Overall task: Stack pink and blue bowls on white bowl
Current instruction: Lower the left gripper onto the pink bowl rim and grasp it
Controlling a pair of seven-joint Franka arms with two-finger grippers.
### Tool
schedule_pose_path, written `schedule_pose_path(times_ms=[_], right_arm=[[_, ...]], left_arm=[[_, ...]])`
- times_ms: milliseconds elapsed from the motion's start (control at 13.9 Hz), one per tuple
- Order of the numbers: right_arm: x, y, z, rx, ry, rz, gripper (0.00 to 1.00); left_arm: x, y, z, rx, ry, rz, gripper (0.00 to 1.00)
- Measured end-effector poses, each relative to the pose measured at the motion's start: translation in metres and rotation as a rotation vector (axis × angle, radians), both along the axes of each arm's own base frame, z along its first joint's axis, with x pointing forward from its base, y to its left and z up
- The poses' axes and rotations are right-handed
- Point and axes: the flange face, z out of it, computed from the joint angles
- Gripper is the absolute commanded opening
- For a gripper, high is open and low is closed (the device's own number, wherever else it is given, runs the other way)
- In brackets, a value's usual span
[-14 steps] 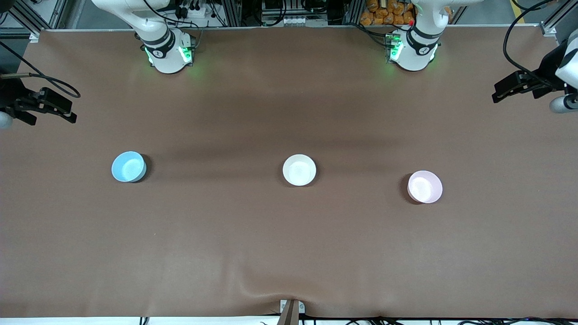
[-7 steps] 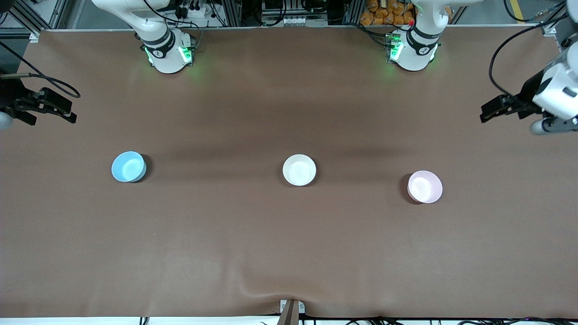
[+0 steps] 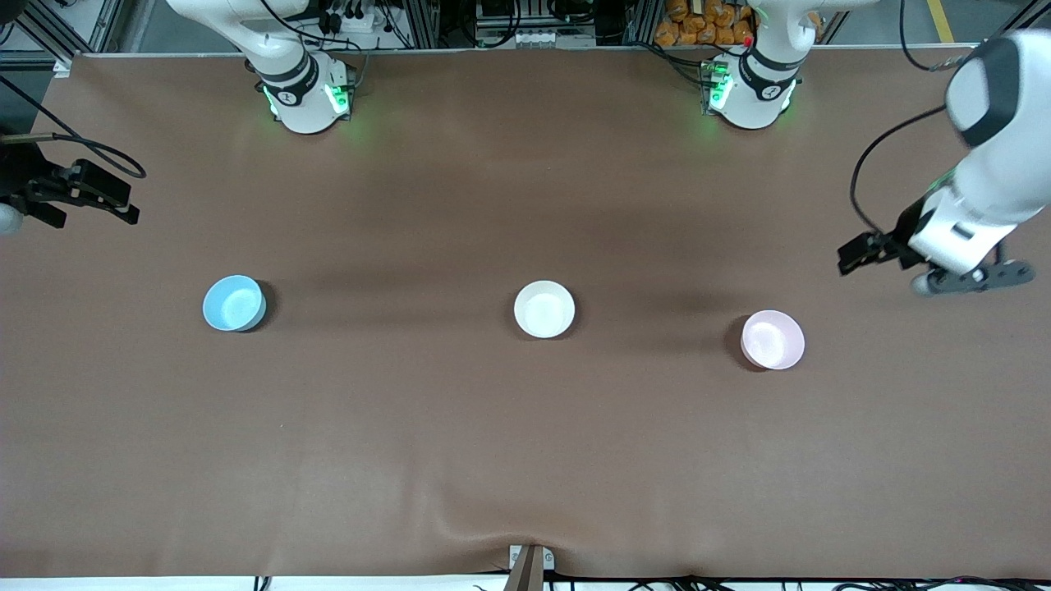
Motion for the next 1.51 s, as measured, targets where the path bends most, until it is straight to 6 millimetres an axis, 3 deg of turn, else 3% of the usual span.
schedule_pose_path(times_ms=[360,647,863,1007,1295,1510], right_arm=[[0.0,0.0,0.0,0.0,0.0,-0.001,1.0],[0.0,0.0,0.0,0.0,0.0,-0.001,1.0],[0.0,0.0,0.0,0.0,0.001,-0.001,1.0],[0.0,0.0,0.0,0.0,0.001,-0.001,1.0],[0.0,0.0,0.0,0.0,0.001,-0.001,1.0],[0.0,0.0,0.0,0.0,0.001,-0.001,1.0]], left_arm=[[0.011,0.017,-0.106,-0.007,-0.037,0.024,1.0],[0.017,0.028,-0.175,-0.012,-0.049,0.005,0.98],[0.019,0.027,-0.212,-0.016,-0.051,0.006,0.81],[0.019,0.028,-0.23,-0.018,-0.05,0.008,0.61],[0.018,0.029,-0.25,-0.02,-0.036,0.011,0.0],[0.017,0.029,-0.252,-0.02,-0.033,0.011,0.0]])
